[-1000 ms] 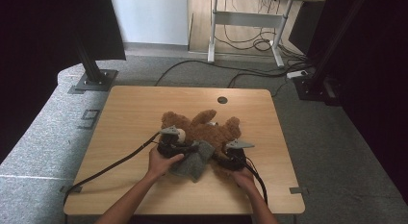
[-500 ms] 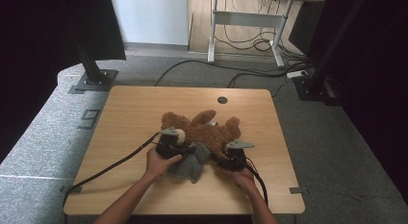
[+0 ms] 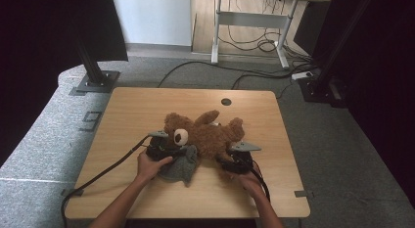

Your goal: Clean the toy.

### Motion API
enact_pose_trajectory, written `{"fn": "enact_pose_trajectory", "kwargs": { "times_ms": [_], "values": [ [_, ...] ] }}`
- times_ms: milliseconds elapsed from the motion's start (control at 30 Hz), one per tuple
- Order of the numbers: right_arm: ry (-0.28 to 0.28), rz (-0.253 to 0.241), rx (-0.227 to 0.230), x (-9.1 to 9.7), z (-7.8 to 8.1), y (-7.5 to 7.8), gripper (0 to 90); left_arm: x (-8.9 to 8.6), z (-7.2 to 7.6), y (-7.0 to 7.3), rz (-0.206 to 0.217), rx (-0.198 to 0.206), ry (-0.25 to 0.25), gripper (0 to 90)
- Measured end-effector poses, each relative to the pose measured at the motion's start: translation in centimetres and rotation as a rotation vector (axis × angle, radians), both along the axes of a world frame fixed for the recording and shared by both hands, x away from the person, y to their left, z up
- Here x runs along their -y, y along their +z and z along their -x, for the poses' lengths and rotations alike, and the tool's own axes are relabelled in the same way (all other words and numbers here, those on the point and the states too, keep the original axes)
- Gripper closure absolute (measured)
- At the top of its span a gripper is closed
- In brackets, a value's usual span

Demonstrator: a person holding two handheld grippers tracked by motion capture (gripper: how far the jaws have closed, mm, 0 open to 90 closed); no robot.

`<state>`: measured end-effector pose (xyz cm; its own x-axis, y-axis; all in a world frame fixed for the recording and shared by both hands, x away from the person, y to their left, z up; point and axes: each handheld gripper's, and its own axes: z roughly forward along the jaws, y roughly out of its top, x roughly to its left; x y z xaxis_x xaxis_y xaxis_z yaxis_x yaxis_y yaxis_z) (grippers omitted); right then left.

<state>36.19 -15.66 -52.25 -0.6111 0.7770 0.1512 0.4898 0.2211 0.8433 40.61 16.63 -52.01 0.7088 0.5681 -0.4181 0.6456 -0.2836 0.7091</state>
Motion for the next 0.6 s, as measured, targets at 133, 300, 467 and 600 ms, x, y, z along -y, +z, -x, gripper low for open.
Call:
{"fn": "enact_pose_trajectory", "kwargs": {
  "times_ms": [133,300,467,600],
  "values": [
    [-0.027,-0.043,0.033,0.8,0.1,2.6,38.3,0.0,0.0,0.0,0.002,-0.002,0.001,79.1],
    [-0.055,-0.062,0.056,0.3,-1.9,5.9,35.4,0.0,0.0,0.0,0.004,-0.002,0.004,79.1],
    [-0.057,-0.059,0.039,-1.7,-5.3,7.4,34.8,-0.2,-0.1,-0.1,0.018,-0.013,0.006,78.9],
    [-0.062,-0.057,-0.007,-3.1,-8.0,7.4,34.3,-0.2,-0.1,-0.1,0.022,-0.016,0.006,78.9]
  ]
}}
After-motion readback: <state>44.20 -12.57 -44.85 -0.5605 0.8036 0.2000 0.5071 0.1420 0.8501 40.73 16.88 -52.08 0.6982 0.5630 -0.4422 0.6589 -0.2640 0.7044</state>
